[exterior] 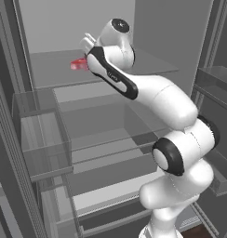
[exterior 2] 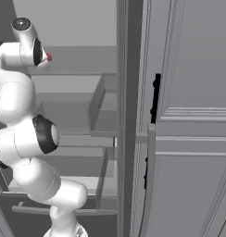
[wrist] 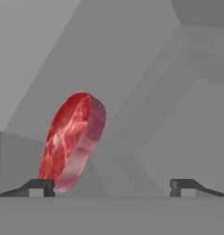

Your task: Place one cucumber and one steak in each tupperware on the nearby counter, to pack two identical lunches.

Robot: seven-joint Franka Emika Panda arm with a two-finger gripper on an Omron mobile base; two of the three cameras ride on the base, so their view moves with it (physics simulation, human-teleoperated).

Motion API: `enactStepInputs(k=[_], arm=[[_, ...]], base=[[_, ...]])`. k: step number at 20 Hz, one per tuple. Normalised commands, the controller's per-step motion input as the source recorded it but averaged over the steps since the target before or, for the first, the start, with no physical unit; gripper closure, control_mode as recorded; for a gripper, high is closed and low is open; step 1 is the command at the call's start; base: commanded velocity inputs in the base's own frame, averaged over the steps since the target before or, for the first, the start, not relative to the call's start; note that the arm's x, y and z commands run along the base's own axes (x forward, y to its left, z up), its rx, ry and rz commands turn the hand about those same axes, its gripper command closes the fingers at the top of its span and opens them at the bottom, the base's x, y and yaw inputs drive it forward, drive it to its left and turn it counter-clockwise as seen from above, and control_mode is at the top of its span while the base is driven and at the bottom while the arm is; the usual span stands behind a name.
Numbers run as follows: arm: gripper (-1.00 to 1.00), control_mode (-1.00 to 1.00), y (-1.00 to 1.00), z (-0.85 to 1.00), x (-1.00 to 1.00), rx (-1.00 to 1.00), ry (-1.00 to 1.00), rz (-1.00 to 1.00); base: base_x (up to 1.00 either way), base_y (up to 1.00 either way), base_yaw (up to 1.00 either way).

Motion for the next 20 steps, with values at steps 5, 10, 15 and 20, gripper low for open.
enactStepInputs(k=[5,10,15,20], arm=[[-1.0,-1.0,0.45,0.25,0.46,-0.09,0.46,0.0],[-1.0,-1.0,0.13,-0.42,0.0,-0.1,-0.02,0.0],[-1.0,-1.0,0.28,-0.47,0.1,-0.06,-0.06,0.0],[-1.0,-1.0,0.24,-0.41,0.11,0.0,-0.06,0.0]], base=[[0.0,0.0,0.0],[0.0,0.0,0.0],[0.0,0.0,0.0],[0.0,0.0,0.0]])
